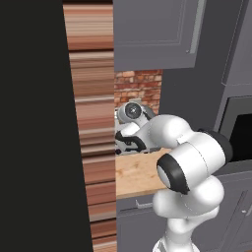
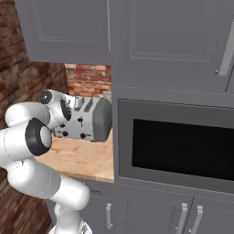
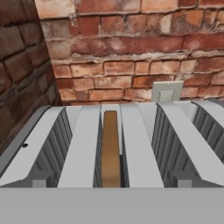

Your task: Start the toaster. Once the lever pops up, take the bread to the plate on the dining counter.

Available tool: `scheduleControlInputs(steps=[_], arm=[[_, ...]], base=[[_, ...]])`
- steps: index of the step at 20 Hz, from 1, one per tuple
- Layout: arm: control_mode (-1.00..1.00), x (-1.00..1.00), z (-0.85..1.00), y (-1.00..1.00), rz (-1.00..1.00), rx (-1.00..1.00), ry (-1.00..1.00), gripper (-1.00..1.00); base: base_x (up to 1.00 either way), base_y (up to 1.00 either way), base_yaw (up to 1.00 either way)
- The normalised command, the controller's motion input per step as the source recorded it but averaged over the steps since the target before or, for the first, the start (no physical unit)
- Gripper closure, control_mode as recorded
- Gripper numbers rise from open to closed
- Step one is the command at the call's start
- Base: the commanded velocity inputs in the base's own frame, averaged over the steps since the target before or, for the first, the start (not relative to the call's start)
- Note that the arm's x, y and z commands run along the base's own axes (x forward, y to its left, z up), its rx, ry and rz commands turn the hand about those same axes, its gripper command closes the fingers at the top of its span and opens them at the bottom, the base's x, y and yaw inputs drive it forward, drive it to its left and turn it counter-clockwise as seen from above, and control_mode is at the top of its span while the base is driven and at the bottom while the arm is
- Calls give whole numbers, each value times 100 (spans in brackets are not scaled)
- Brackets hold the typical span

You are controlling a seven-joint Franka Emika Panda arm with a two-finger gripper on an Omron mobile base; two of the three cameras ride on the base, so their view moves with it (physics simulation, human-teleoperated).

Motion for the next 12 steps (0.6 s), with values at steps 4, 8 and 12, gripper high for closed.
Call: scheduleControlInputs(steps=[4, 8, 12], arm=[[-100, 0, 0, 0, 0, 0, 0, -100], [-100, 0, 0, 0, 0, 0, 0, -100], [-100, 0, 0, 0, 0, 0, 0, -100]], base=[[0, 0, 0], [0, 0, 0], [0, 0, 0]])
